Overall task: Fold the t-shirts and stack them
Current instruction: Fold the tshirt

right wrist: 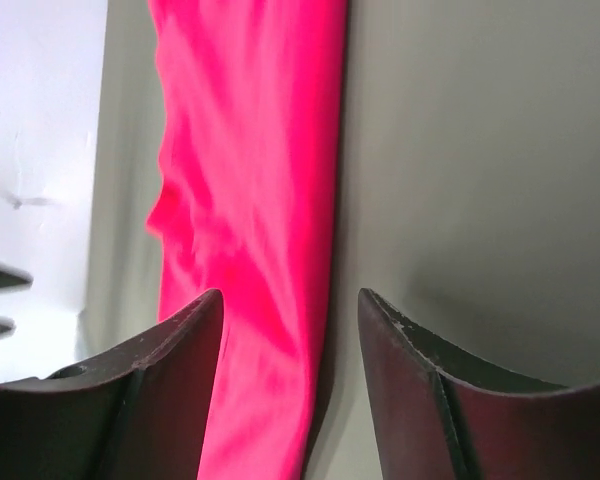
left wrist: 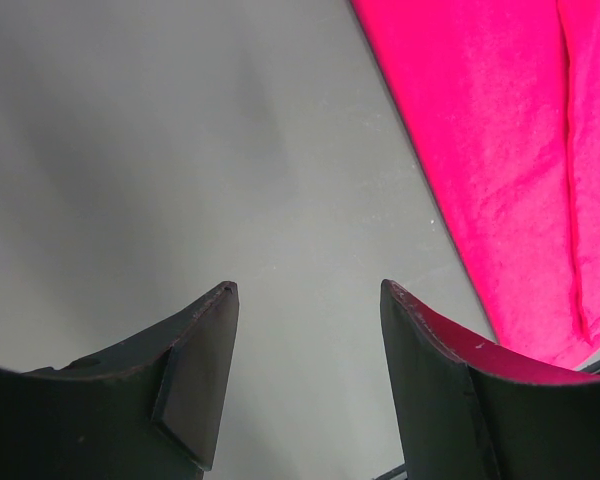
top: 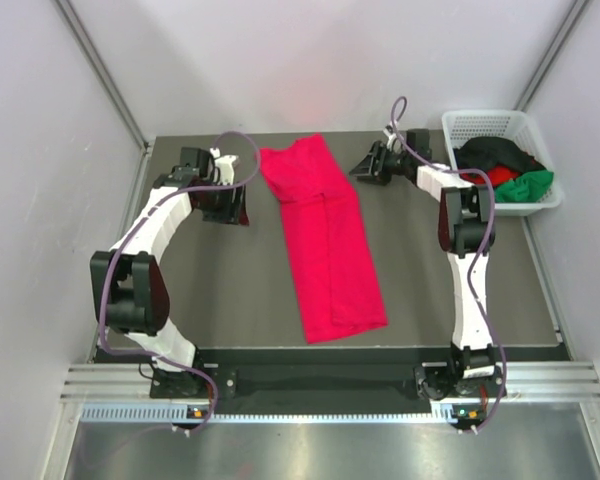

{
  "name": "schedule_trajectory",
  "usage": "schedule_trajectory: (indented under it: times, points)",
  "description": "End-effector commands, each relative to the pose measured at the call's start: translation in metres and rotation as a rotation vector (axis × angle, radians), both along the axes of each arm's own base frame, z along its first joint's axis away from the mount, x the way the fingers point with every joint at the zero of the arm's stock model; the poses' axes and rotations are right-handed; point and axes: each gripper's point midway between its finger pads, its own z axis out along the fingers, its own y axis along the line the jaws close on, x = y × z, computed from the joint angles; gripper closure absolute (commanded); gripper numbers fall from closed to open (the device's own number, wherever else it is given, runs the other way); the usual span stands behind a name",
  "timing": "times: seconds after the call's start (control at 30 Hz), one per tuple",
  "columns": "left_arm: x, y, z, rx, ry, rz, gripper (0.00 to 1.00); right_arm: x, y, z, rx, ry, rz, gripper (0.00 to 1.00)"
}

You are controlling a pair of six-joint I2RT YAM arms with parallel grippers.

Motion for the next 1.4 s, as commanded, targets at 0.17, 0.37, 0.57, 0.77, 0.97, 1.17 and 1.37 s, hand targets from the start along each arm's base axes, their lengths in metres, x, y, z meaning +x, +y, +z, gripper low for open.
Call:
schedule_trajectory:
  times: [0.17, 0.37, 0.57, 0.77, 0.97, 1.17, 1.37]
  points:
    - [0.010, -0.002, 0.014, 0.015, -0.072, -0.019, 0.36, 0.037, 0.022, -0.016, -0.059, -0.063, -0.027, 0.43]
    - [0.015, 0.002, 0.009, 0.042, -0.073, -0.008, 0.36, 0.027, 0.059, -0.031, -0.043, -0.035, 0.020, 0.44]
    - [0.015, 0.002, 0.005, 0.055, -0.064, -0.010, 0.36, 0.017, 0.080, -0.046, -0.036, 0.003, 0.040, 0.53]
    - [0.013, 0.002, 0.004, 0.065, -0.061, -0.014, 0.36, 0.036, 0.073, -0.040, -0.059, -0.034, -0.042, 0.80]
    - [0.010, 0.002, 0.001, 0.063, -0.048, -0.015, 0.36, 0.054, 0.051, -0.033, -0.073, -0.061, -0.121, 1.00]
    - [0.011, 0.001, 0.000, 0.058, -0.045, -0.015, 0.36, 0.057, 0.026, -0.030, -0.090, -0.056, -0.167, 1.00]
    - [0.013, -0.002, -0.002, 0.051, -0.049, -0.018, 0.36, 0.052, 0.007, -0.030, -0.105, -0.040, -0.187, 1.00]
